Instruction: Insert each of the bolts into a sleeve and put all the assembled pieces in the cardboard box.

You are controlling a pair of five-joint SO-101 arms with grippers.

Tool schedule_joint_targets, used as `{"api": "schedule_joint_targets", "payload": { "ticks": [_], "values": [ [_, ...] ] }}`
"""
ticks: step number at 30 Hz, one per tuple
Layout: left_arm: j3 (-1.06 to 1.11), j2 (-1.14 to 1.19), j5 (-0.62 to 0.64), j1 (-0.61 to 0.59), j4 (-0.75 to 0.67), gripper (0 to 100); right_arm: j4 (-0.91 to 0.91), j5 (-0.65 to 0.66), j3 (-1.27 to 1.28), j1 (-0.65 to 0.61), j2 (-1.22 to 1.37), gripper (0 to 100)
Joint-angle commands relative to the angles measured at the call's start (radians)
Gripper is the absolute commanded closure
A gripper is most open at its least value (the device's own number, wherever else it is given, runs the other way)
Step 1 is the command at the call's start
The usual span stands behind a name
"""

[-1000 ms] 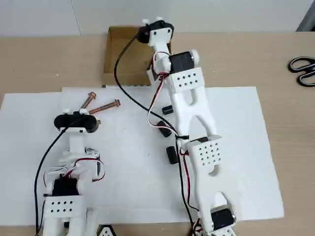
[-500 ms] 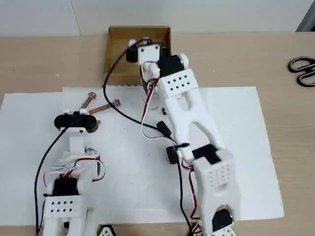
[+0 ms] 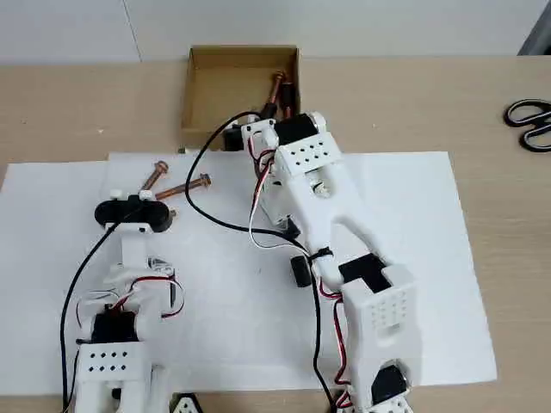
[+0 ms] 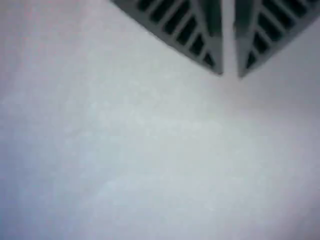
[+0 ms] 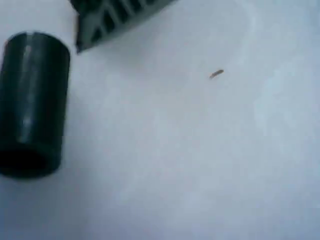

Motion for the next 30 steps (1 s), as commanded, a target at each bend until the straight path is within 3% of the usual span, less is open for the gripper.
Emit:
{"api": "schedule_joint_targets", "payload": {
  "ticks": [1, 30],
  "values": [
    [-0.007, -0.008, -0.006, 0.003, -0.017, 99, 0.002, 0.051, -0.002, 0.010, -0.062, 83.3],
    [-0.007, -0.008, -0.006, 0.003, -0.017, 99, -0.079, 0.095, -0.003, -0.012, 0.179, 83.5]
  ]
}}
